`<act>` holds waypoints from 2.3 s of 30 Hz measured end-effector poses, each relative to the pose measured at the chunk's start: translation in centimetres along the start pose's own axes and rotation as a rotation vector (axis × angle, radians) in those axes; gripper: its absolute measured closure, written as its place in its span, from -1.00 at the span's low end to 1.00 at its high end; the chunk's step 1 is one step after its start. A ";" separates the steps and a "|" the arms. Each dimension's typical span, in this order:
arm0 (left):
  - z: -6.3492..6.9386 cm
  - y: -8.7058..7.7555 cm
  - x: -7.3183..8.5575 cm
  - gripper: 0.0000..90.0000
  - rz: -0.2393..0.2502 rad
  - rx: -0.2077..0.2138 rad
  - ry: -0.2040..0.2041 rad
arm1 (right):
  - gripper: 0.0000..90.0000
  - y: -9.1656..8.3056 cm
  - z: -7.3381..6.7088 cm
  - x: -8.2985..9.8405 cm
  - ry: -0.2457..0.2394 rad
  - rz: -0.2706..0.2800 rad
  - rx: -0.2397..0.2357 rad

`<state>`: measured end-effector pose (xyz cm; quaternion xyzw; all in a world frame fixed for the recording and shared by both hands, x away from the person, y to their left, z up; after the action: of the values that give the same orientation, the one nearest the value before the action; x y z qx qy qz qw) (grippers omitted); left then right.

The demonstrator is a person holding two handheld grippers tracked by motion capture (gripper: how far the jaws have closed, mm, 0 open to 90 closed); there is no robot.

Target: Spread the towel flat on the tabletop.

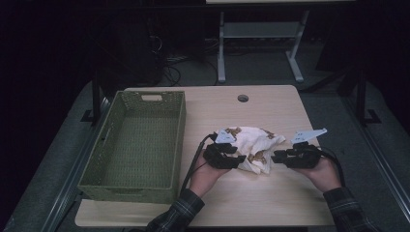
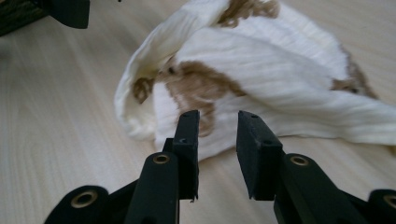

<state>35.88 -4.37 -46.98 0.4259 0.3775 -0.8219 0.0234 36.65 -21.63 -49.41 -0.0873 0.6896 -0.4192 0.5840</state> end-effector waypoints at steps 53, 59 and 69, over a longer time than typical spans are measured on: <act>-0.9 -0.2 -0.4 0.91 0.046 -0.030 0.027 | 0.96 -0.3 0.9 0.4 -0.035 -0.023 0.058; -3.1 -2.3 -1.7 0.91 0.113 -0.084 -0.046 | 0.96 -2.5 3.0 0.7 -0.016 0.018 0.130; -5.8 -3.0 -1.5 0.91 0.108 -0.209 -0.090 | 0.97 -4.1 5.2 1.8 0.018 0.017 0.196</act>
<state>39.73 1.03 -46.14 0.4034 0.4364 -0.7939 0.1288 39.16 -27.81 -47.77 -0.0204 0.6513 -0.4804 0.5870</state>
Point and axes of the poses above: each handheld gripper's, and its own axes: y roughly forward along the jaws, x roughly out of its underside, z roughly to its right, the point moved 9 cm from there along y, roughly forward along the jaws, and after that the axes turned 15 degrees about -y, right-handed, at the moved point
